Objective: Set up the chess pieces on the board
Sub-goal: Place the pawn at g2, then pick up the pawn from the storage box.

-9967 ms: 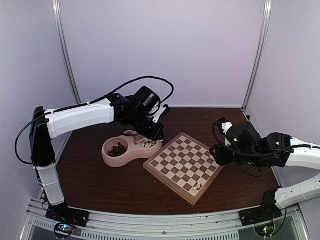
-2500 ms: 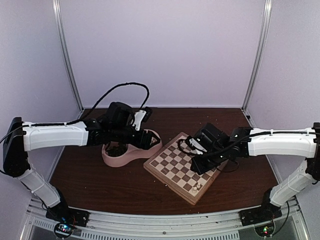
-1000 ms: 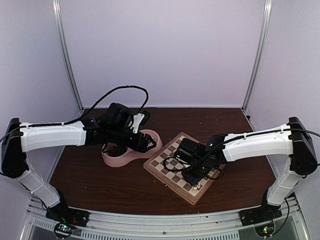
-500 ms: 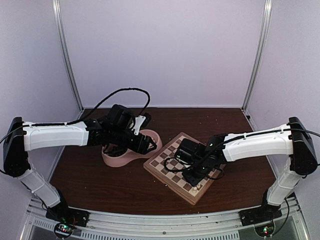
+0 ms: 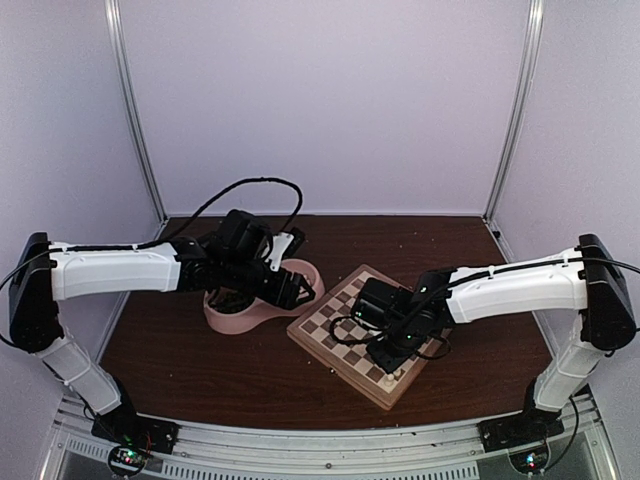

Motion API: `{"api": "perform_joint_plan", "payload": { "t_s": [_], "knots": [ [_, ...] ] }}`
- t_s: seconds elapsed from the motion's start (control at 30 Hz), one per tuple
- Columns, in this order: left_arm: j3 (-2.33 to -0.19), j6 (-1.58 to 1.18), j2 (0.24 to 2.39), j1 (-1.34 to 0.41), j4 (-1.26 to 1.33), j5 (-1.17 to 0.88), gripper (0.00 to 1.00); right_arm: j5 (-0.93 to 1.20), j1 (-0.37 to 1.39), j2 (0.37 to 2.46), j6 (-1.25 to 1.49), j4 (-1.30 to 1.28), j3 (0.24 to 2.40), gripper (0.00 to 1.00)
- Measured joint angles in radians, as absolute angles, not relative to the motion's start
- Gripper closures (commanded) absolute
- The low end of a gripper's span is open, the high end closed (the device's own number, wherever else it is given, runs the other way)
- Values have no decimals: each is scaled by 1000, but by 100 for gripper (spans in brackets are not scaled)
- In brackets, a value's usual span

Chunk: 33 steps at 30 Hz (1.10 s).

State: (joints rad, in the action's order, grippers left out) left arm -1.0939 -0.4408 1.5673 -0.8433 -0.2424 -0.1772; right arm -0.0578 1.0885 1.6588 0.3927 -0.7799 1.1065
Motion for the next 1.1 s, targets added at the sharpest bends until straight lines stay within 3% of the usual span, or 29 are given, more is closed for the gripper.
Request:
{"api": "perform_joint_plan", "payload": {
  "t_s": [0.23, 0.67, 0.9, 1.1],
  "knots": [
    [-1106, -441, 1576, -843, -244, -180, 34, -59, 1089, 1658, 393, -782, 1106, 47],
    [-1135, -438, 1576, -843, -346, -75, 34, -148, 1089, 1507, 373, -722, 1134, 45],
    [-1184, -414, 1588, -843, -443, 30, 34, -299, 1089, 1305, 374, -590, 1023, 36],
    [-1333, -374, 1611, -836, -507, 57, 34, -364, 1087, 1258, 401, -524, 968, 29]
  ]
}}
